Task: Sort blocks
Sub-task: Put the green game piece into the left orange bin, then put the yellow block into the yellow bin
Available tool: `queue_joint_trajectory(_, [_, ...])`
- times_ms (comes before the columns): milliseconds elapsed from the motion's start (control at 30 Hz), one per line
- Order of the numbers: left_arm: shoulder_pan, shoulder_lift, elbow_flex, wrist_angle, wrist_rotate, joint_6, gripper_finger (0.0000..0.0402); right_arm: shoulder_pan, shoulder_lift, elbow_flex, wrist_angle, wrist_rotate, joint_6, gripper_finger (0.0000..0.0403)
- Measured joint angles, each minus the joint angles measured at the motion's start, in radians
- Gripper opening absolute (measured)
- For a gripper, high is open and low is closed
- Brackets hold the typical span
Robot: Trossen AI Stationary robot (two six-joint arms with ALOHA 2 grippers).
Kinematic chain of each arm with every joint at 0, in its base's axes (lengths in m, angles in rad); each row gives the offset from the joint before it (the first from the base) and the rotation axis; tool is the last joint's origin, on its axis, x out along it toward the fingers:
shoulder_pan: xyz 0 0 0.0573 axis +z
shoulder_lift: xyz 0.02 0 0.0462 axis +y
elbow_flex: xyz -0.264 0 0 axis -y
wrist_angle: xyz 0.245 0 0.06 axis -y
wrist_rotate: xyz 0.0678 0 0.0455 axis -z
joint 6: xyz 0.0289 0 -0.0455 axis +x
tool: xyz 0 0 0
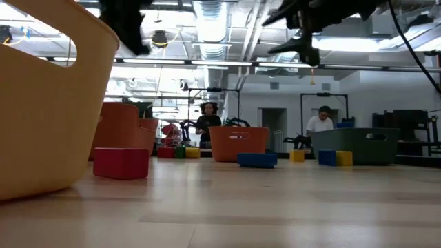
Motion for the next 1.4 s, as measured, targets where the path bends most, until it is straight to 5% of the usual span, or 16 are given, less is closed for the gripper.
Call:
queue_joint_trajectory(133, [0.162,0.001,-0.02,-0.068,0.064,-0.005,0.0135,0.041,0.002,0.0,0.027,0.048,-0.005,0.0266])
queue_joint_trajectory(400, [0.473,0.003,-0.186,0.183,0.326,0.137,0.0135,0.152,0.054,0.001,0.153,0.062,0.041,0.0266])
queue_joint_trajectory(633, [0.67,0.003,-0.29,0.213,0.489,0.12,0.0136,0.255,0.058,0.001,0.157,0.136,0.067,0.0266])
queue_joint_trajectory(1200, [0.709,0.003,-0.313,0.21,0.504,0.176,0.0211,0.275,0.058,0.001,0.173,0.199,0.08,0.0265])
queue_joint_trajectory(1400, [0.697,0.003,-0.254,0.225,0.591,0.254,0.0217,0.257,0.058,0.001,0.171,0.2,0.077,0.0265])
